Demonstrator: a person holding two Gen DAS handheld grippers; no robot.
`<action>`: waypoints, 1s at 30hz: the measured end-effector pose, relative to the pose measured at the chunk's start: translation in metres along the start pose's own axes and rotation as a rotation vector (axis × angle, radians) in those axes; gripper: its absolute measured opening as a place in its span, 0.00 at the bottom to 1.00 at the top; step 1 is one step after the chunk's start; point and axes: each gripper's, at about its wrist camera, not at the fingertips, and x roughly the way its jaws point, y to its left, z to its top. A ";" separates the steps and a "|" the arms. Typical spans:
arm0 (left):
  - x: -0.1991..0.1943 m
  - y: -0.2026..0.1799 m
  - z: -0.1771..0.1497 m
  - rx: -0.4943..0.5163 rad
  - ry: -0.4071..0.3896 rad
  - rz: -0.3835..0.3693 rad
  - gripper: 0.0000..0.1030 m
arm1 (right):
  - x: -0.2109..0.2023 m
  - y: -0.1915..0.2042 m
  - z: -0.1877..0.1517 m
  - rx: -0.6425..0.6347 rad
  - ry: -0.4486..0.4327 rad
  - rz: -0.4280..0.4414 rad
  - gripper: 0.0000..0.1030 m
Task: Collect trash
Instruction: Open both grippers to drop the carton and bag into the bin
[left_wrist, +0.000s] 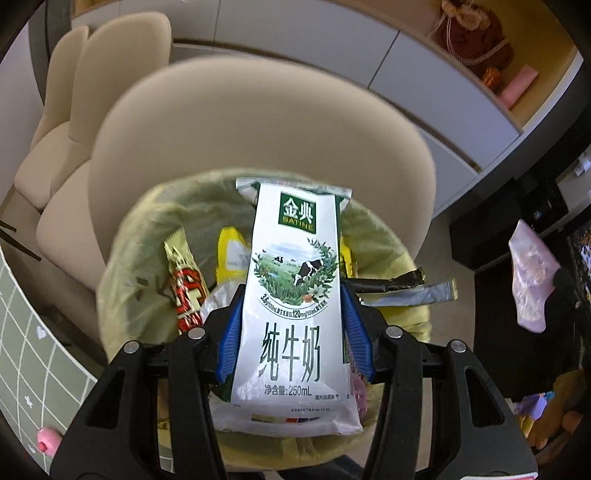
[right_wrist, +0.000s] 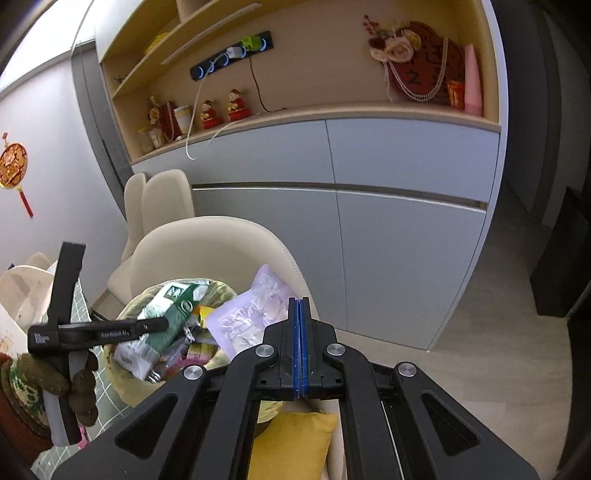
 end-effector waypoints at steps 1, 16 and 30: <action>0.005 0.000 0.000 -0.006 0.018 0.001 0.46 | 0.004 0.000 0.000 -0.003 0.005 0.001 0.03; -0.038 0.020 0.003 -0.061 -0.056 -0.092 0.58 | 0.032 0.038 0.008 -0.064 0.018 0.095 0.03; -0.142 0.061 -0.055 -0.153 -0.222 0.014 0.58 | 0.091 0.108 -0.004 -0.313 0.062 -0.017 0.03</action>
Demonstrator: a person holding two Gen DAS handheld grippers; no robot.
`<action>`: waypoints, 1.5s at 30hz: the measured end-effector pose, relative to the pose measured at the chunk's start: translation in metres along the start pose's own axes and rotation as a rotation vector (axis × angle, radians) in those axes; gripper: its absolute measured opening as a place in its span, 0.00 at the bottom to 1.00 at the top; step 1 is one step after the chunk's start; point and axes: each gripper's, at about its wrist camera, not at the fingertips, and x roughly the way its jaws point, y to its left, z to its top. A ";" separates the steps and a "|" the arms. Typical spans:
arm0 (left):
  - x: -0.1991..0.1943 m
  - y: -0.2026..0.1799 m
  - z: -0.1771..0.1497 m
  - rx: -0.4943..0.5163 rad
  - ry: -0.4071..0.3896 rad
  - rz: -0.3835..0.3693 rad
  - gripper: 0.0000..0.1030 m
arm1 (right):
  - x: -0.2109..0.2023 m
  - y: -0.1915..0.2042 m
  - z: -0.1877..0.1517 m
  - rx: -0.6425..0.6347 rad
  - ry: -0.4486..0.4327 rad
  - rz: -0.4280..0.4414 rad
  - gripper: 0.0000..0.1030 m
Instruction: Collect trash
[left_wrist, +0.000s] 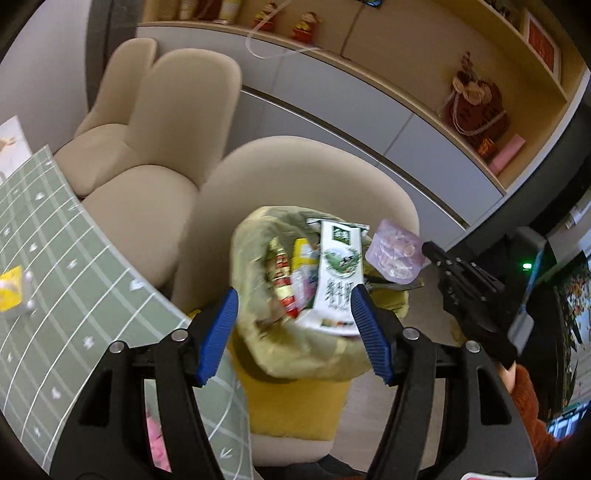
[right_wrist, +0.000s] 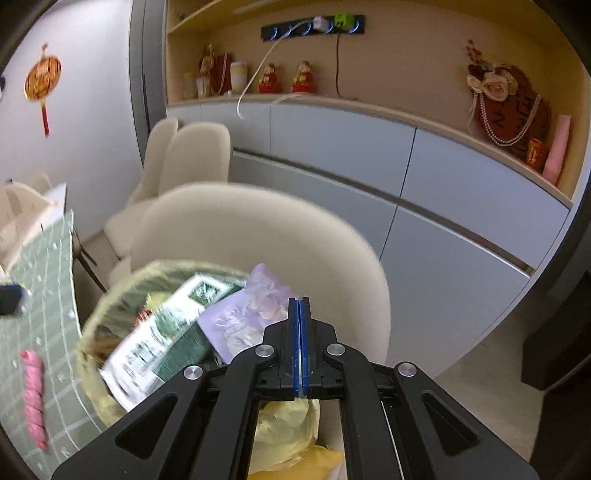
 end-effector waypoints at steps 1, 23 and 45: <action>-0.005 0.004 -0.004 -0.009 -0.004 0.007 0.58 | 0.004 0.002 -0.003 -0.004 0.016 0.000 0.03; -0.081 0.085 -0.093 -0.136 -0.100 0.182 0.63 | -0.039 0.018 -0.040 0.170 0.041 0.220 0.37; -0.219 0.062 -0.228 0.135 -0.301 0.240 0.76 | -0.282 0.160 -0.160 0.068 -0.130 0.203 0.37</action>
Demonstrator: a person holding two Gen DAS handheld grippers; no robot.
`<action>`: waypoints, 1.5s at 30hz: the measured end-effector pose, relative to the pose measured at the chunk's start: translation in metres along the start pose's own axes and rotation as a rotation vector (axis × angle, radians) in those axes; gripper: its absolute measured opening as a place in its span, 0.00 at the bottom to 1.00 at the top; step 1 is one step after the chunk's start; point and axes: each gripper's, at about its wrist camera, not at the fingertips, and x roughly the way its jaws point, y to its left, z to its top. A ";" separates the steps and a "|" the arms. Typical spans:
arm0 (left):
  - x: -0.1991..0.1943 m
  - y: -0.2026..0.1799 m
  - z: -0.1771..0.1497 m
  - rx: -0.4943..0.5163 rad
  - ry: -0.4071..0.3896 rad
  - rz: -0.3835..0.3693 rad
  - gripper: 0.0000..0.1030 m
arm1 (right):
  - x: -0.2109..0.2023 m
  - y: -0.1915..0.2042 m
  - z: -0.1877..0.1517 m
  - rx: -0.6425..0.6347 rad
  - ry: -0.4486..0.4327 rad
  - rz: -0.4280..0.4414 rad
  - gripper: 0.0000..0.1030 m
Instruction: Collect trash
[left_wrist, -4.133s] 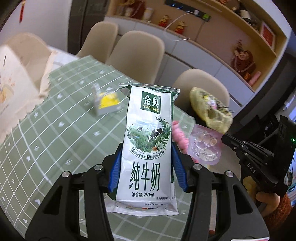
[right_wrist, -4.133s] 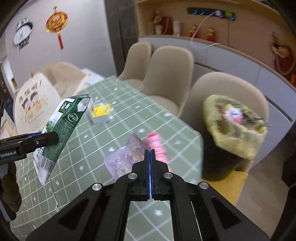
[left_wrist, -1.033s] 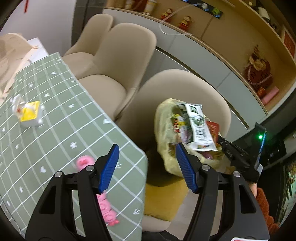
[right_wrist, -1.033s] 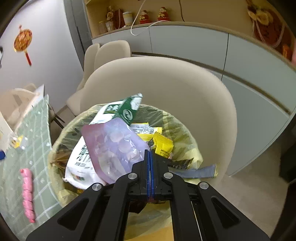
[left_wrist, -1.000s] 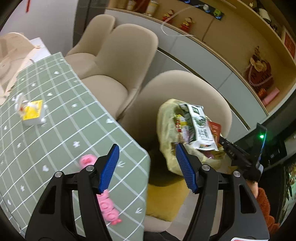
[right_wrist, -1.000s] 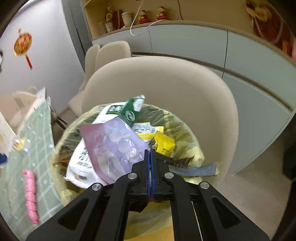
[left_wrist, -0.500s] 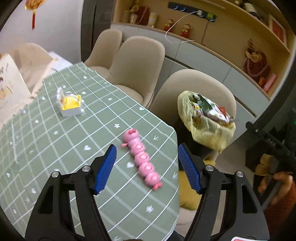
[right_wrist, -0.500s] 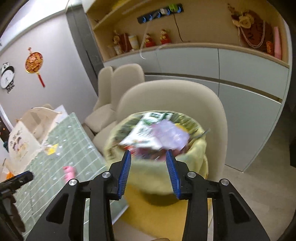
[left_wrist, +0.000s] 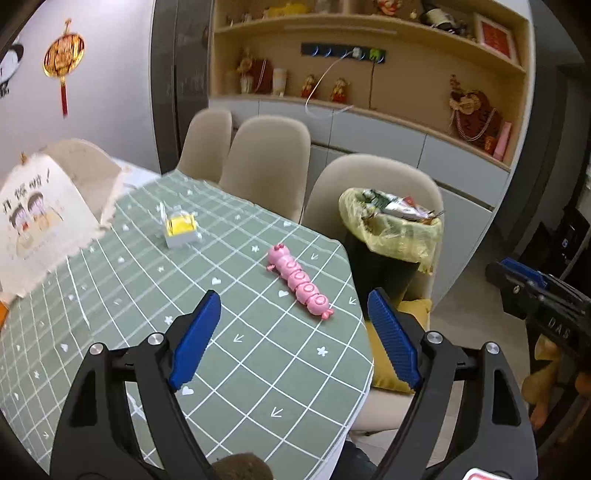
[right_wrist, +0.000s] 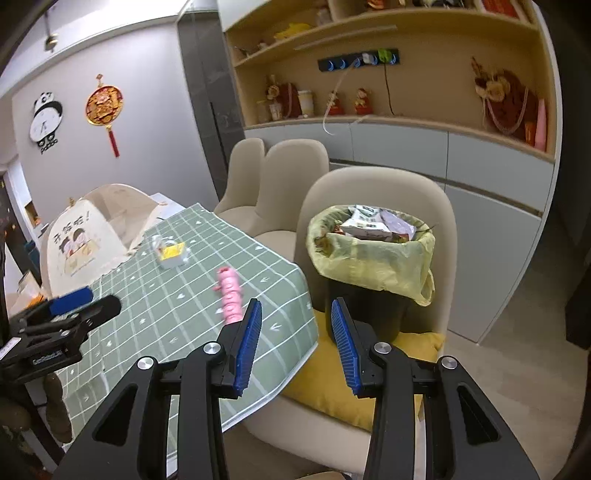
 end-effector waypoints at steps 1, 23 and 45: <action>-0.007 -0.002 -0.001 0.006 -0.017 -0.008 0.76 | -0.008 0.004 -0.003 -0.007 -0.014 -0.014 0.37; -0.035 -0.024 -0.010 0.060 -0.042 0.005 0.76 | -0.049 0.010 -0.026 0.022 -0.027 -0.107 0.43; -0.024 -0.034 -0.009 0.095 -0.018 -0.048 0.76 | -0.053 0.000 -0.030 0.072 -0.028 -0.164 0.43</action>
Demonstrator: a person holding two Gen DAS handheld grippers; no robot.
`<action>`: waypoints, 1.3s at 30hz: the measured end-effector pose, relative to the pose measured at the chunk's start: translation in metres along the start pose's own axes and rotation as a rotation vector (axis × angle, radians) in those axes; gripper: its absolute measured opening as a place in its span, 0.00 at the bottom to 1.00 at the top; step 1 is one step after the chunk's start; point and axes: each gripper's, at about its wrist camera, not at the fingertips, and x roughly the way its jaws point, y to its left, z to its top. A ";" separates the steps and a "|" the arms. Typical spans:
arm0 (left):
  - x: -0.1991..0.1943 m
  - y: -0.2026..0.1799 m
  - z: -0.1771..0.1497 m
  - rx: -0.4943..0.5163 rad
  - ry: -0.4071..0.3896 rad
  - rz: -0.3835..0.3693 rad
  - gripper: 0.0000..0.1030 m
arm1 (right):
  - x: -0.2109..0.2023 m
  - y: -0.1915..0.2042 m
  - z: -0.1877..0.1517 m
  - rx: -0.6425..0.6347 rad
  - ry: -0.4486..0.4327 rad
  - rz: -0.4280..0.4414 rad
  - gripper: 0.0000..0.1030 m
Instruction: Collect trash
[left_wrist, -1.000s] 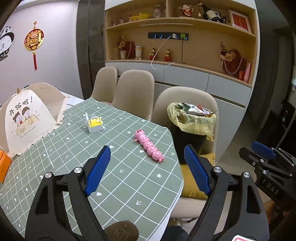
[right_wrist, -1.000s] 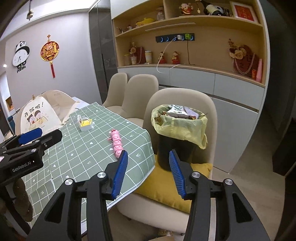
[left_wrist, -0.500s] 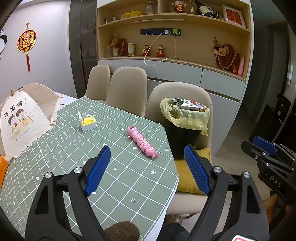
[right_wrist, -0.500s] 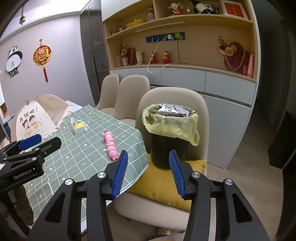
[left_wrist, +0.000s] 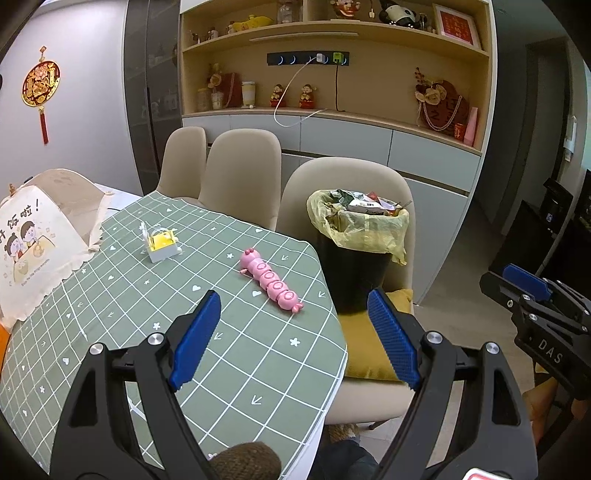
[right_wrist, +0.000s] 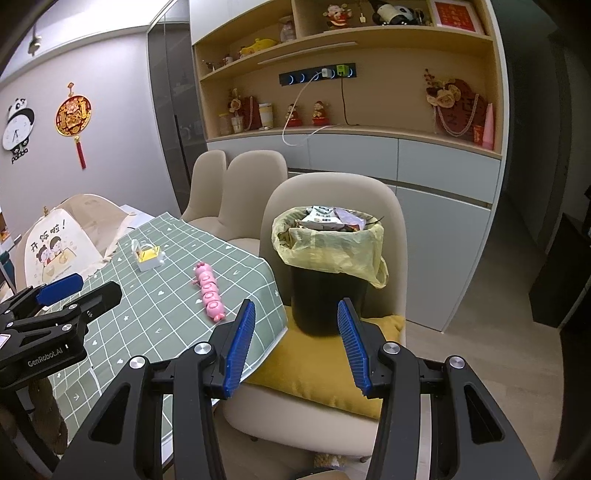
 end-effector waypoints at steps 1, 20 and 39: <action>0.001 0.000 0.000 -0.001 0.003 -0.003 0.76 | 0.000 0.000 0.000 0.001 0.001 -0.003 0.43; 0.004 -0.004 -0.001 0.002 0.014 -0.020 0.76 | -0.001 -0.003 -0.001 0.010 0.003 -0.023 0.43; 0.004 -0.006 -0.001 0.003 0.015 -0.020 0.76 | -0.001 -0.007 -0.003 0.017 0.003 -0.031 0.43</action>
